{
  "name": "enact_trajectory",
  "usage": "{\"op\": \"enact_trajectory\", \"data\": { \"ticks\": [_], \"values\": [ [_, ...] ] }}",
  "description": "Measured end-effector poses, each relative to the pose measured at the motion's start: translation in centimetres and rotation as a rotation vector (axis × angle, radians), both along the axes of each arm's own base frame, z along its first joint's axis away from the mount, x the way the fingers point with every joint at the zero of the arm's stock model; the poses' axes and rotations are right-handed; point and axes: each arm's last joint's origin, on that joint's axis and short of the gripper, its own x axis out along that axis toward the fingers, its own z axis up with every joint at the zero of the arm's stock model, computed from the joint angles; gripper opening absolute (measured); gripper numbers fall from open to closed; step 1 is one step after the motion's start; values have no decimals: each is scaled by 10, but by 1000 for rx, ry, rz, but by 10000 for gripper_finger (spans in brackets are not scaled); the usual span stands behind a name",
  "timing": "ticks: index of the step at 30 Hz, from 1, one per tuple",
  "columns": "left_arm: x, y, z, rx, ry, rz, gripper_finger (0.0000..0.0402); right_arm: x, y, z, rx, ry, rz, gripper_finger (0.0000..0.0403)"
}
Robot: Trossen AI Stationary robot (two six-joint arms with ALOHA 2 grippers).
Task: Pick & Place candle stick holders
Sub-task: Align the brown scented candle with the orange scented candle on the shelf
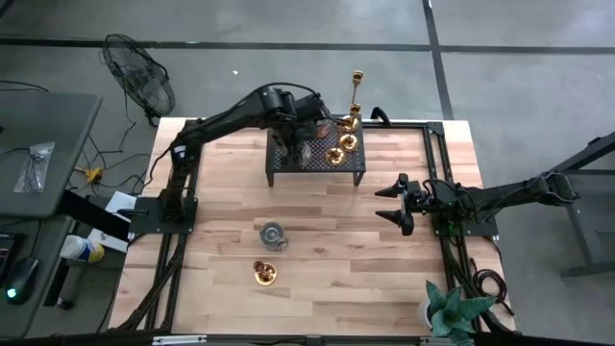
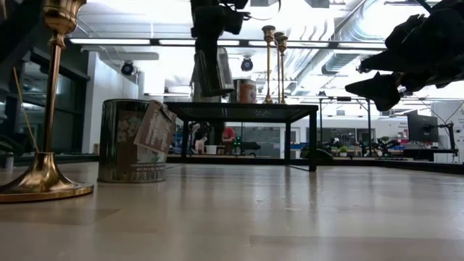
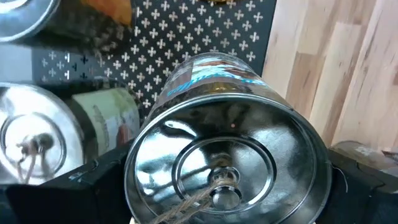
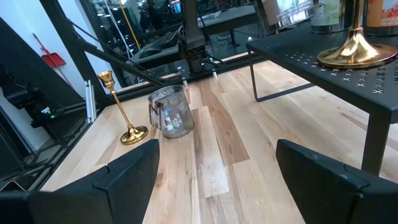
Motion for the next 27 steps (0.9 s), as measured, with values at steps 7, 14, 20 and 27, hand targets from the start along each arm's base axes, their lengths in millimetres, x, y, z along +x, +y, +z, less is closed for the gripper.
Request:
{"op": "enact_trajectory", "data": {
  "ticks": [7, 14, 20, 27],
  "values": [
    [7, 6, -5, 2, -11, 34, 350, 0, 0, 0, 0, 0, 0, 316],
    [9, 9, -3, 24, -52, 69, 351, 0, 0, 0, 0, 0, 0, 316],
    [14, 11, -8, 22, -47, 66, 351, 0, 0, 0, 0, 0, 0, 316],
    [19, 12, -14, 20, -48, 62, 351, 0, 0, 0, 0, 1, 0, 316]
  ]
}}
